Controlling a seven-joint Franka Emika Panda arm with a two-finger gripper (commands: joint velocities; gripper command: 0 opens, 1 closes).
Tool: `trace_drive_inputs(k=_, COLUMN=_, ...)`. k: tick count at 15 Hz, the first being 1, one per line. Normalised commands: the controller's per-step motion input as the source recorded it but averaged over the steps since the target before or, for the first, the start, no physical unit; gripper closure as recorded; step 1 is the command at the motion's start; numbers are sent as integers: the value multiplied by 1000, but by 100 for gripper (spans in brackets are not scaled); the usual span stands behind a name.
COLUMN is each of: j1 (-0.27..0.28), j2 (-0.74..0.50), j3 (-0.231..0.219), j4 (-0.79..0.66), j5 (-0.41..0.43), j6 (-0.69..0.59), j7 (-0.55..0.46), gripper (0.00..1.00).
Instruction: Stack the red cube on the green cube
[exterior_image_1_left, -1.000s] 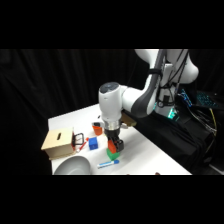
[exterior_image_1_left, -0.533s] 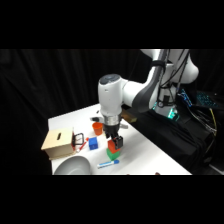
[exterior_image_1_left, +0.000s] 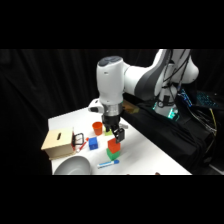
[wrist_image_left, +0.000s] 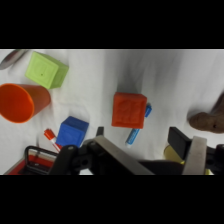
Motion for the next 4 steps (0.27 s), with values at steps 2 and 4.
trace_drive_inputs(k=2, j1=-12, j2=-174, j3=21, j4=86, j5=-77, j6=-256, j7=67, gripper=0)
trace_drive_inputs(k=4, j1=-31, j2=-184, j3=36, j4=74, j5=-31, j6=-235, j7=38, gripper=0)
